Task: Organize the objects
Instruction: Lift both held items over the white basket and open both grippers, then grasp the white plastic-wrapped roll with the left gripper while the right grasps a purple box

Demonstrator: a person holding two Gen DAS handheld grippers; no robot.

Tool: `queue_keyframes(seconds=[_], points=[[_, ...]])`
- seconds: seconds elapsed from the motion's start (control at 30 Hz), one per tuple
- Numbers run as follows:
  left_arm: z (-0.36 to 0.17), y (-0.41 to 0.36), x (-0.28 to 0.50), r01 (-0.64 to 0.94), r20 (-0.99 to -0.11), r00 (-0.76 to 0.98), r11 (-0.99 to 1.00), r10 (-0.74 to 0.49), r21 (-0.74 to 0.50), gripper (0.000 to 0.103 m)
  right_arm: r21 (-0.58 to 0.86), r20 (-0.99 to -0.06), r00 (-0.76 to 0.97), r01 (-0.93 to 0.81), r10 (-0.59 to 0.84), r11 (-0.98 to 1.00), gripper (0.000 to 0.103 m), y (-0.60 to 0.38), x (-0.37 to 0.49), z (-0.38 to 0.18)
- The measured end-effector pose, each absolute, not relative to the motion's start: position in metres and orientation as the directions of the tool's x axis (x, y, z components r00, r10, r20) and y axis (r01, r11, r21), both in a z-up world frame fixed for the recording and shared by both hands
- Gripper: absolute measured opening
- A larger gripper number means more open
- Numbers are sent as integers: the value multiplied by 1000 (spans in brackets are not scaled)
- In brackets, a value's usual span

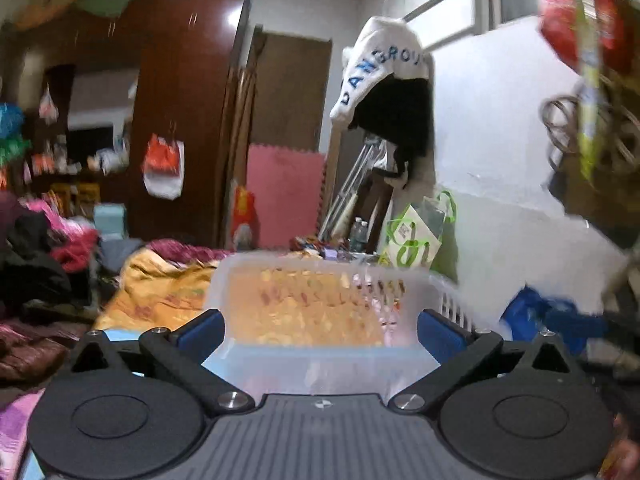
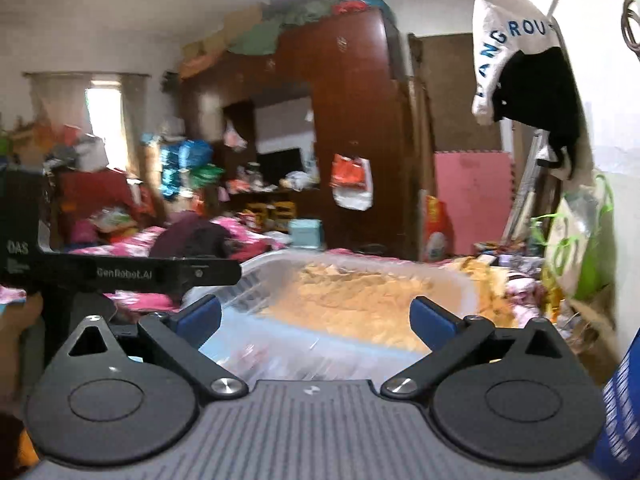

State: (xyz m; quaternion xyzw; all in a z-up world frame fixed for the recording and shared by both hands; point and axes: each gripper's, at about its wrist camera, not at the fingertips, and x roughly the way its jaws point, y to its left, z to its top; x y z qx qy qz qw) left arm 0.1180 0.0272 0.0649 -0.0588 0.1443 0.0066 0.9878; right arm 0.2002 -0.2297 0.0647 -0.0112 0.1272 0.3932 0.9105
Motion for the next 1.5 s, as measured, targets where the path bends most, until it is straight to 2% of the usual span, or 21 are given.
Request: queue_keyframes(seconds=[0.1, 0.2, 0.27, 0.4, 0.47, 0.53, 0.7, 0.73, 0.87, 0.9, 0.93, 1.07, 1.1, 1.2, 1.27, 1.33, 1.4, 1.5], points=[[26, 22, 60, 48, -267, 961, 994, -72, -94, 103, 39, -258, 656, -727, 709, 686, 103, -238, 168, 28], [-9, 15, 9, 130, -255, 955, 987, -151, -96, 103, 102, -236, 670, -704, 704, 703, 103, -256, 150, -4], [-23, 6, -6, 140, -282, 947, 987, -156, -76, 103, 151, -242, 663, -695, 708, 703, 103, -262, 147, -16], [-28, -21, -7, 139, -297, 946, 990, -132, 2, 100, 16, -272, 756, -616, 596, 788, 103, -256, 149, -18], [-33, -25, -1, 105, -289, 952, 994, -100, 2, 99, 89, -284, 734, -620, 617, 779, 102, -261, 161, -16], [-41, -29, 8, 109, -316, 943, 994, -104, -2, 98, 141, -315, 700, -633, 641, 761, 95, -257, 174, -15], [-52, -22, 12, 87, -349, 933, 996, -85, -10, 97, 155, -378, 685, -616, 622, 772, 85, -245, 184, -31], [-52, -20, 10, 85, -350, 933, 996, -85, -17, 97, 149, -394, 684, -612, 615, 777, 78, -244, 185, -34], [-57, -24, 8, 78, -356, 932, 997, -68, 16, 97, 153, -396, 688, -603, 608, 783, 61, -261, 176, -42], [-58, -25, 8, 74, -356, 932, 997, -64, 16, 97, 130, -403, 698, -596, 592, 792, 51, -265, 171, -41], [-58, -25, 8, 73, -357, 932, 997, -64, 12, 97, 115, -406, 705, -592, 582, 797, 49, -267, 169, -40], [-59, -33, 14, 71, -358, 932, 997, -61, 15, 97, 88, -391, 725, -584, 567, 807, 51, -263, 168, -34], [-60, -35, 16, 65, -360, 932, 998, -55, 17, 97, 75, -393, 725, -588, 566, 805, 55, -257, 169, -33], [-62, -34, 23, 53, -371, 927, 999, -48, 2, 97, 42, -402, 735, -581, 546, 813, 58, -246, 174, -35], [-64, -33, 28, 33, -382, 923, 999, -34, -9, 96, 48, -414, 728, -581, 546, 812, 54, -245, 176, -39], [-64, -34, 27, 37, -371, 928, 999, -33, 3, 78, 47, -418, 727, -582, 545, 812, 44, -248, 175, -41], [-64, -32, 25, 51, -364, 930, 999, -48, -1, 70, 56, -406, 727, -585, 554, 809, 44, -254, 171, -40], [-62, -27, 17, 59, -347, 936, 998, -57, -5, 67, 45, -388, 734, -588, 557, 807, 44, -260, 163, -34]])
